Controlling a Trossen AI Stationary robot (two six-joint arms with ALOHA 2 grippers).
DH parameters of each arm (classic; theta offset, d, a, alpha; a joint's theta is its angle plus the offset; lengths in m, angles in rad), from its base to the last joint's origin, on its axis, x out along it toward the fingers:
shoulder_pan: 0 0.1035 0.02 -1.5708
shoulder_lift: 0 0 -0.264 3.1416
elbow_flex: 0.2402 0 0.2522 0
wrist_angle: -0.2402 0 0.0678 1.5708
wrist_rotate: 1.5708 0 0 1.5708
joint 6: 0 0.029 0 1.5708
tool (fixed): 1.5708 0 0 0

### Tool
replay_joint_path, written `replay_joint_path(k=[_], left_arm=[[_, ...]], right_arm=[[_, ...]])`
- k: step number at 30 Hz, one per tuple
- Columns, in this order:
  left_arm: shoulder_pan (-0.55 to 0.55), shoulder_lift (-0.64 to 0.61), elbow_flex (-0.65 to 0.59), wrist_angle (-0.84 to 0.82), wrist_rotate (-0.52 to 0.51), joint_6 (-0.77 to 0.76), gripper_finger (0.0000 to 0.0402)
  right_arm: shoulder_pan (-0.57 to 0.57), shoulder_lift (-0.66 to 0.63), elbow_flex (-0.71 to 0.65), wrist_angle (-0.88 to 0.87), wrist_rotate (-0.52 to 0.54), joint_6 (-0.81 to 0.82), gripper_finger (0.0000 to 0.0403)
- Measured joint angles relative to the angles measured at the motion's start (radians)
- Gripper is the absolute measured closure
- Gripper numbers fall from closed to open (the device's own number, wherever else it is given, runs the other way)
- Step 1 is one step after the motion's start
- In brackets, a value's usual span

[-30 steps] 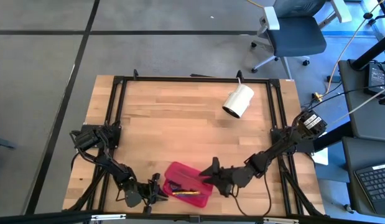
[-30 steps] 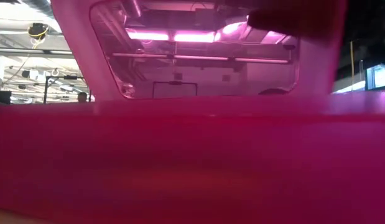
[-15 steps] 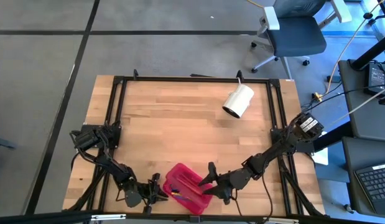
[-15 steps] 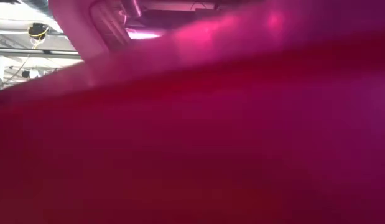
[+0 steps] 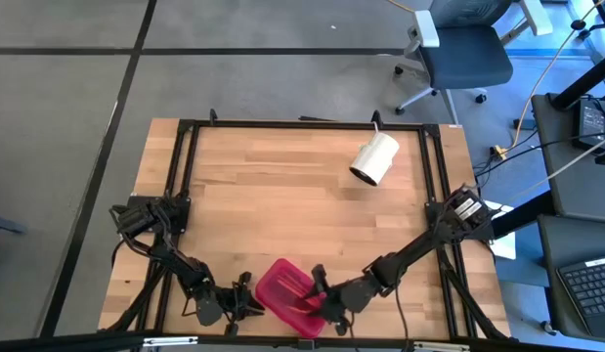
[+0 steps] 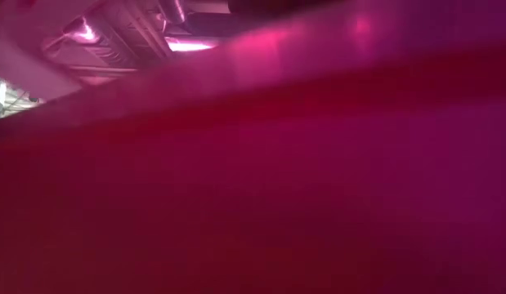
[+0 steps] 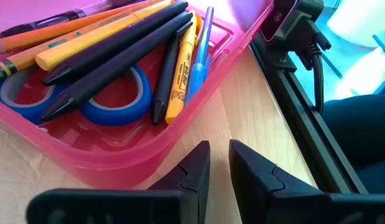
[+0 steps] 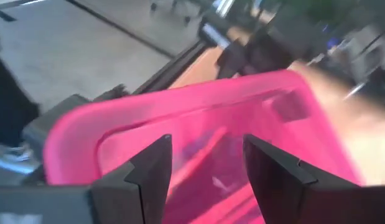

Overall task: Pick & place school supplies into a supply box
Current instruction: Close the red supply box

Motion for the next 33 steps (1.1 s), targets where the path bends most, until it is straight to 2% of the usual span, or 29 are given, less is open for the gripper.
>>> replay_joint_path(k=[6, 24, 33], left_arm=[[0.0, 0.0, 0.0, 0.001, 0.003, 0.0, 0.035], [0.001, 0.0, 0.0, 0.019, 0.02, 0.0, 0.035], [0.001, 0.0, 0.0, 0.02, 0.02, -0.001, 0.0347]], right_arm=[[0.0, 0.033, 0.052, -0.045, -0.084, 0.102, 0.0202], [-0.021, 0.039, 0.054, -0.21, -0.052, 0.428, 0.0202], [-0.029, 0.033, 0.057, -0.285, -0.057, 0.436, 0.0202]])
